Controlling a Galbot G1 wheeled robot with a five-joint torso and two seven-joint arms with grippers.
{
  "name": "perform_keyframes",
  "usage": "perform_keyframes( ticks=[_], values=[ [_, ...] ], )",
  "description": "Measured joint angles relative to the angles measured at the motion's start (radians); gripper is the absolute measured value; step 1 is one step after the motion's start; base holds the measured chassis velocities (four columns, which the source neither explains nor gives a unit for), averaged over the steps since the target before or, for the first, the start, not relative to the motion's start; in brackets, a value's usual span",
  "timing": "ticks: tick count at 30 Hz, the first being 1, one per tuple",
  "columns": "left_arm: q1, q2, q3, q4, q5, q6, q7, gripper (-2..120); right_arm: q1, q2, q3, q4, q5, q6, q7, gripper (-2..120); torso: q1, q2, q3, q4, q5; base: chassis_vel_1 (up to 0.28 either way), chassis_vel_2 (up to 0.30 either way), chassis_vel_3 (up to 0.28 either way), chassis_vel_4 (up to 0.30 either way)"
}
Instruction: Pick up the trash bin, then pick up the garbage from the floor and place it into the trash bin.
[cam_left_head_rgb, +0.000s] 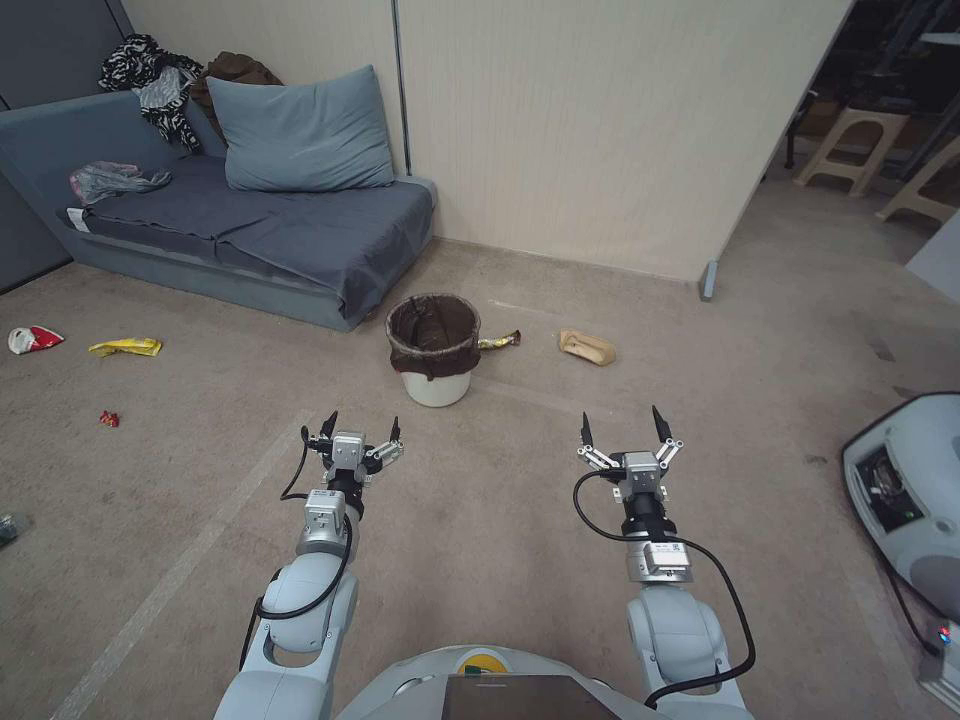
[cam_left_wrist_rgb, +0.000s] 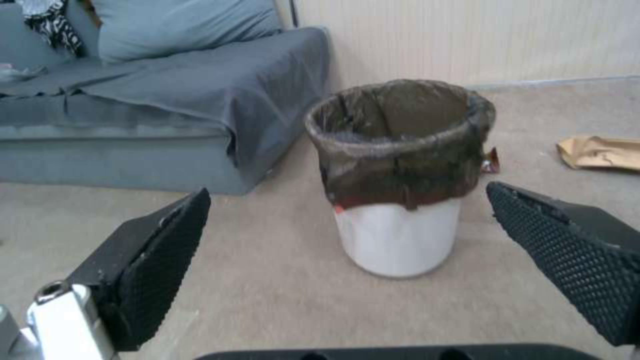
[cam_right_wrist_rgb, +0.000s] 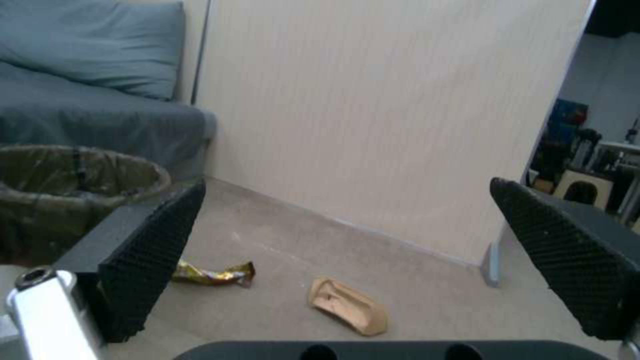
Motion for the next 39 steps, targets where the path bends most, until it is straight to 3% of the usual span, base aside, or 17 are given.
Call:
perform_keyframes(
  ticks=[39],
  values=[
    [0.0, 0.006, 0.002, -0.002, 0.004, 0.003, -0.001, 100, 0.006, 0.0, 0.001, -0.011, 0.01, -0.007, 0.006, 100, 0.0, 0.0, 0.0, -0.0001, -0.0005, -0.192, 0.195, 0.197, -0.192]
  ],
)
